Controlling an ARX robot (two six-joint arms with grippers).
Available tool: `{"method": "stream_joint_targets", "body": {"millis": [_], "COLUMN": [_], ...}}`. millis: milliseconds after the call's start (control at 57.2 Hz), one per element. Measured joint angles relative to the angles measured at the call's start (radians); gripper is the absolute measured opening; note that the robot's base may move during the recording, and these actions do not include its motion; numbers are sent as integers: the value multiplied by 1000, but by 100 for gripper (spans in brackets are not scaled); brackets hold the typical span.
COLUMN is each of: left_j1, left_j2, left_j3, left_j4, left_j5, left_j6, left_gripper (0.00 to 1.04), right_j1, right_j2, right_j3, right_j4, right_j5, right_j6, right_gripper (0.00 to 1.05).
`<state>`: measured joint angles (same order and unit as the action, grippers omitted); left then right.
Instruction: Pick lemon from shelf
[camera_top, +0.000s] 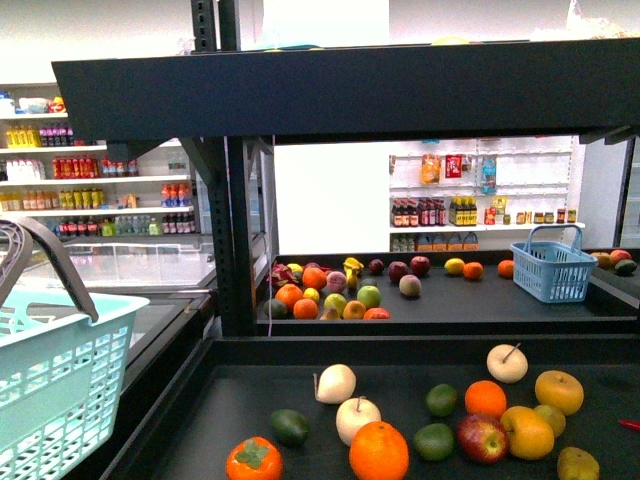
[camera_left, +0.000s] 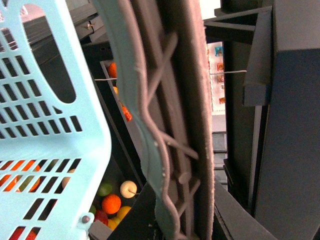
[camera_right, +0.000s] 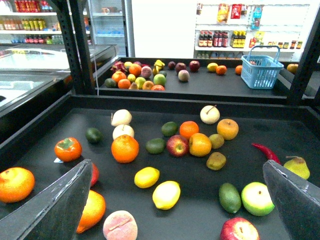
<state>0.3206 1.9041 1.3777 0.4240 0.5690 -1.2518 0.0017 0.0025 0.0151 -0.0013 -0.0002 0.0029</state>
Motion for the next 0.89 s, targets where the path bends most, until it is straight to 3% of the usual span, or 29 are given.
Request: {"method": "stream_joint_targets", "body": {"millis": [280, 525, 892], "left_j1": [-47, -148, -392], "left_j2": [-161, -252, -272], "left_j3": [-89, -165, -237], "left_j4": [-74, -97, -36], "left_j5": [62, 128, 214], "left_j6": [126, 219, 290], "left_gripper": [11, 11, 11], "right_j1": [0, 0, 0], "right_j2": [0, 0, 0], "right_j3": [0, 0, 0], "right_j4": [0, 0, 0], "right_j5": [0, 0, 0], "right_j6": [0, 0, 0], "right_gripper": [102, 102, 102]}}
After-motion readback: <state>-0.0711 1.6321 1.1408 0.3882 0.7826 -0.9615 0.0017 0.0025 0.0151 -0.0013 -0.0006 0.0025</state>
